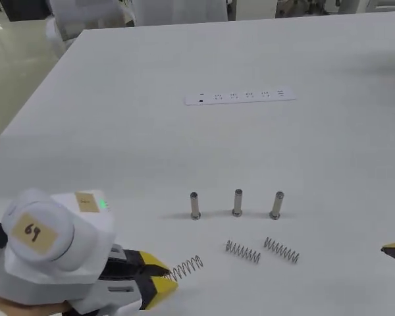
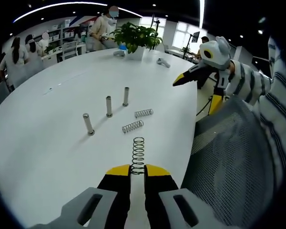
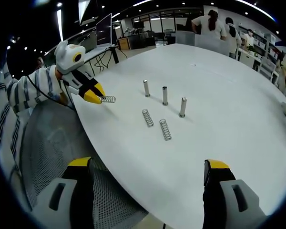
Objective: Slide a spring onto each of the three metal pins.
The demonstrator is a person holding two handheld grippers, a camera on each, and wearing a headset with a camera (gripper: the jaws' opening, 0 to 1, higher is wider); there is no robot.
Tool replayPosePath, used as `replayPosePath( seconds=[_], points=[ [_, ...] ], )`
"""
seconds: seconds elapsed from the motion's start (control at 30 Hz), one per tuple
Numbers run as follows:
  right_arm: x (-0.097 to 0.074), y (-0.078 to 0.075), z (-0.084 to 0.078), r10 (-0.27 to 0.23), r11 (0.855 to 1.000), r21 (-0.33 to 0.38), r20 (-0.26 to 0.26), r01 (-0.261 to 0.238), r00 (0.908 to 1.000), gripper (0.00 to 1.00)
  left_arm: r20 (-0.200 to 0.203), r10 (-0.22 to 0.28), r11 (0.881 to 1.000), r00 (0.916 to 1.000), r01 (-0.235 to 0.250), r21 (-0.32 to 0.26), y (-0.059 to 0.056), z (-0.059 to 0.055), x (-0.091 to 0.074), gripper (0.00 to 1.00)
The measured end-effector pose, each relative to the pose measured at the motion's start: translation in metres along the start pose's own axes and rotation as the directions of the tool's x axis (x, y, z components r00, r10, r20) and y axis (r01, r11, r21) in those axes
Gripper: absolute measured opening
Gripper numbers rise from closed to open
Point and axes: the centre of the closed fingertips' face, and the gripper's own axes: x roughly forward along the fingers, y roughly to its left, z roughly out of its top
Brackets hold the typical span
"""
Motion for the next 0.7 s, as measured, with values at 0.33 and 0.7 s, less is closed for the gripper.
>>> replayPosePath(
  seconds=[0.33,0.7],
  points=[
    [0.000,0.001,-0.001,0.005,1.000,0.002,-0.005,-0.005,1.0000,0.97,-0.011,-0.045,0.999,0.9989,0.045,0.017,-0.010,0.002,-0.002,0.03],
    [0.000,0.001,0.000,0.013,1.000,-0.012,-0.015,-0.013,0.9998,0.98,-0.022,-0.081,0.996,0.9965,0.082,0.042,-0.017,0.005,-0.005,0.03]
  ],
)
